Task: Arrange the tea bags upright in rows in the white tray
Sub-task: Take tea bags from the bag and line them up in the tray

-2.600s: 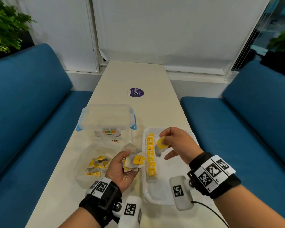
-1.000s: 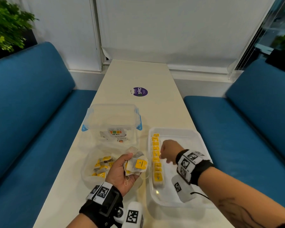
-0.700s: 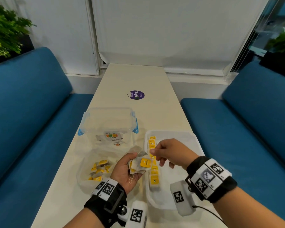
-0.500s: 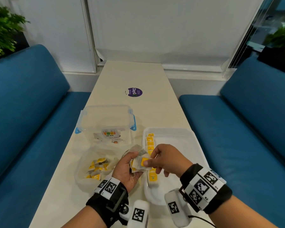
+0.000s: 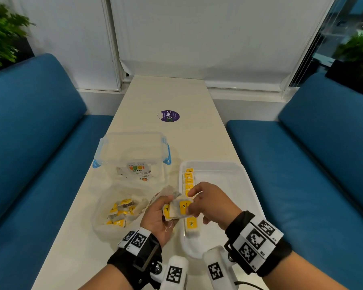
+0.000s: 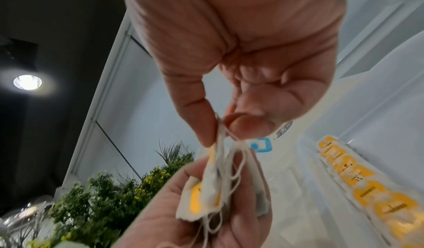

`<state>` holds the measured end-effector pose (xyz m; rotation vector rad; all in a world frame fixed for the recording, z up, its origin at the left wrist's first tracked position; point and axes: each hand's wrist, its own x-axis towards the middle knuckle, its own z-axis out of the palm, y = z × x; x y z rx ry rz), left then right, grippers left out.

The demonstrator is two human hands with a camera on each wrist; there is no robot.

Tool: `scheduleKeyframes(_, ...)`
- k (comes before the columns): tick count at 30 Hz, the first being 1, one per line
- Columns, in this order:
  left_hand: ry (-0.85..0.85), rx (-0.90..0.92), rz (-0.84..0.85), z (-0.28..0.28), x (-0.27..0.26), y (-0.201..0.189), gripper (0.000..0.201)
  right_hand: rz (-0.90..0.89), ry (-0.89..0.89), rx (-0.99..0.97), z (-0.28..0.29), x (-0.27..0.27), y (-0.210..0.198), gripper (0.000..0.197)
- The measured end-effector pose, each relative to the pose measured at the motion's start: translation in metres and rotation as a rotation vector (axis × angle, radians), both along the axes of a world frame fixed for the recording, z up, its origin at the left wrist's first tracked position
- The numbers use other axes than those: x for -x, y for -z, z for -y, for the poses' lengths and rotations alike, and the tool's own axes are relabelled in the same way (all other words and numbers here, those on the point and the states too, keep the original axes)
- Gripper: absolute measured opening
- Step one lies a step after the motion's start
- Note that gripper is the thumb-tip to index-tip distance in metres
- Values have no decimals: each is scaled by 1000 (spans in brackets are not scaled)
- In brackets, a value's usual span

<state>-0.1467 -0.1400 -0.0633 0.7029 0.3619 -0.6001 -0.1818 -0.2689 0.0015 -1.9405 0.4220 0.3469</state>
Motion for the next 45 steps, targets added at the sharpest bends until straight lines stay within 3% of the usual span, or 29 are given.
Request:
scheduleKeyframes(6, -60, 16, -19, -8, -6, 1, 18, 145, 18, 51, 21, -1, -14, 10)
scheduleKeyframes(9, -89, 35, -6, -12, -8, 2, 16, 214, -60, 353, 34, -3, -8, 5)
scheduleKeyframes(12, -95, 53, 1, -13, -7, 4, 17, 176, -166, 616, 40, -1, 3, 15)
scheduleKeyframes(16, -89, 38, 19, -14, -8, 5, 17, 118, -97, 469, 45, 0, 7, 14)
scheduleKeyframes(19, -81, 24, 27, -13, -9, 5, 15, 60, -74, 475, 50, -4, 13, 22)
scheduleKeyframes(24, -78, 40, 34, -12, -10, 6, 15, -1, -53, 273, 55, -2, 17, 12)
scheduleKeyframes(27, -59, 50, 45, -11, -11, 6, 31, 24, -40, 187, 58, -2, 20, 15)
scheduleKeyframes(35, -73, 50, 21, -13, -13, 10, 47, 4, -33, 239, 59, -2, 32, 15)
scheduleKeyframes(39, -69, 44, 2, -15, -13, 13, 17, 17, 28, 324, 59, -7, 40, 18)
scheduleKeyframes(45, -59, 46, 19, -15, -14, 11, 22, -80, -185, 481, 53, -8, 40, 27)
